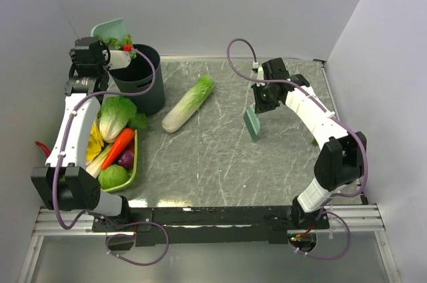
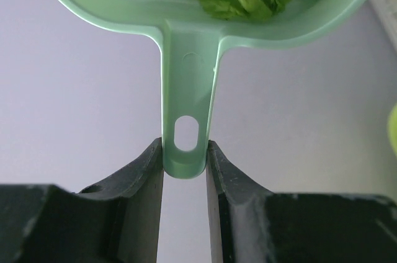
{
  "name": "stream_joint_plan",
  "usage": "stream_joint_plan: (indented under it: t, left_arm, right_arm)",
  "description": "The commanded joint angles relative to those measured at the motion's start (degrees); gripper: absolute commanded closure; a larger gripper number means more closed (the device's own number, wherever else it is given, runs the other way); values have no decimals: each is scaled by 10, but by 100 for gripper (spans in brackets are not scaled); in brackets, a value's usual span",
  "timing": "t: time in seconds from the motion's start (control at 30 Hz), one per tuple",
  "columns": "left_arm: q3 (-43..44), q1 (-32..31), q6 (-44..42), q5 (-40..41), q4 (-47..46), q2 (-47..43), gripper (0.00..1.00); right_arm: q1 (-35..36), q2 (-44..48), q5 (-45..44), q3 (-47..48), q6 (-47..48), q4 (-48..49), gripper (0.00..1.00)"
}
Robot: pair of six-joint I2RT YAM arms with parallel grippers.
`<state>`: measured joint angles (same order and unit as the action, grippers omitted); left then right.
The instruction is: Sweep away the paper scraps from the table
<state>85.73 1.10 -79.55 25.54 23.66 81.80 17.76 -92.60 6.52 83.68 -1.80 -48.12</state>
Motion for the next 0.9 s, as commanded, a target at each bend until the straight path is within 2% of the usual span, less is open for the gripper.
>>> stream_joint_plan:
  t: [0.0, 0.07, 0.17, 0.27, 0.37, 0.57, 0.6, 0.63, 0.73, 0.87]
  left_arm:
    - [-42, 0, -133, 25, -98, -29, 99]
    - [-51, 0, -141, 19, -123, -33, 99]
    - [-46, -6, -133, 28, -81, -34, 99]
    - [-63, 3, -149, 18, -141, -38, 99]
    - [-20, 0, -119, 34, -85, -24, 99]
    - [-69, 1, -141, 11, -143, -55, 99]
    - [-62, 2, -132, 7, -134, -53, 99]
    - [-56, 0, -125, 24, -87, -45, 99]
    - [-60, 3, -129, 13, -138, -47, 99]
    - [-8, 0, -89, 33, -109, -24, 99]
  right_arm:
    - [4, 39, 0, -7, 1, 20, 100]
    - [3, 40, 0, -7, 1, 21, 100]
    - [3, 37, 4, -4, 1, 19, 100]
    - [3, 34, 6, -1, 1, 19, 100]
    - [4, 34, 9, 0, 0, 20, 100]
    - [3, 29, 14, 3, 0, 20, 100]
    - [3, 27, 15, 3, -1, 20, 100]
    - [4, 26, 16, 5, -2, 19, 100]
    - [3, 24, 16, 9, 0, 20, 100]
    - [3, 31, 11, 2, 3, 22, 100]
